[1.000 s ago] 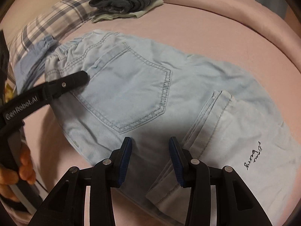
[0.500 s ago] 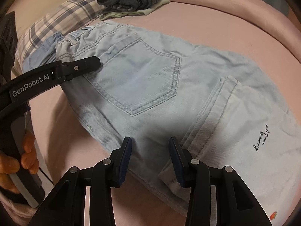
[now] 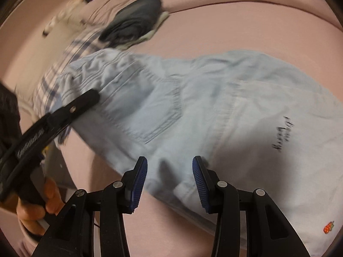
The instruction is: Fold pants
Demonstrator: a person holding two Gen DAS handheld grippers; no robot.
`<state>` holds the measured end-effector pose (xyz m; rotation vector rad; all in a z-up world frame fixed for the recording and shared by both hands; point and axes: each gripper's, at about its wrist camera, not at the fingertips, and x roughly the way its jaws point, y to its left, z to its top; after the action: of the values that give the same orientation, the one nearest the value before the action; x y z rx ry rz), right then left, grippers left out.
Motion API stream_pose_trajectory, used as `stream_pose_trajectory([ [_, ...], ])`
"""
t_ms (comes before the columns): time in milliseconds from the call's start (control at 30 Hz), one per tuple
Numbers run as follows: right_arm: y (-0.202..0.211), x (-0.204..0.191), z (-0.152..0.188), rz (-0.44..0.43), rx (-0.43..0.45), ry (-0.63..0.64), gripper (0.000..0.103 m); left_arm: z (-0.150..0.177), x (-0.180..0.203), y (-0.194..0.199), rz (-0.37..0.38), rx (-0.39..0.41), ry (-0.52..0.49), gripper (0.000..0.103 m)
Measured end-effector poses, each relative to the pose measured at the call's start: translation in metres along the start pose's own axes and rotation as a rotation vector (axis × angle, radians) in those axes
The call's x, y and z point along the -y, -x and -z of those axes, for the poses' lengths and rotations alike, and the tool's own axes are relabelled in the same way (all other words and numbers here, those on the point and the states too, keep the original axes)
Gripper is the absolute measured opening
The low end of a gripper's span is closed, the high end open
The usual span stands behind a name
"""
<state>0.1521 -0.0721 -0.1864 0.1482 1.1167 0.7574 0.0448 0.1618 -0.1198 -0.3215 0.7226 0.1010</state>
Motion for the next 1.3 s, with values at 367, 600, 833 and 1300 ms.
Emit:
stream_pose_trajectory([
  [367, 0.012, 0.044, -0.011, -0.446, 0.108, -0.372, 0.052, 0.003, 0.036, 0.008, 0.062, 0.01, -0.142, 0.03],
  [600, 0.01, 0.057, -0.017, -0.587, 0.138, -0.497, 0.053, 0.008, 0.056, 0.006, 0.11, -0.012, -0.228, 0.03],
  [833, 0.018, 0.065, -0.022, -0.653, 0.138, -0.521, 0.057, 0.015, 0.074, -0.001, 0.153, -0.056, -0.314, 0.031],
  [1300, 0.002, 0.086, -0.031, -0.606, 0.079, -0.617, 0.07, 0.029, 0.066, -0.007, 0.273, -0.154, -0.295, 0.058],
])
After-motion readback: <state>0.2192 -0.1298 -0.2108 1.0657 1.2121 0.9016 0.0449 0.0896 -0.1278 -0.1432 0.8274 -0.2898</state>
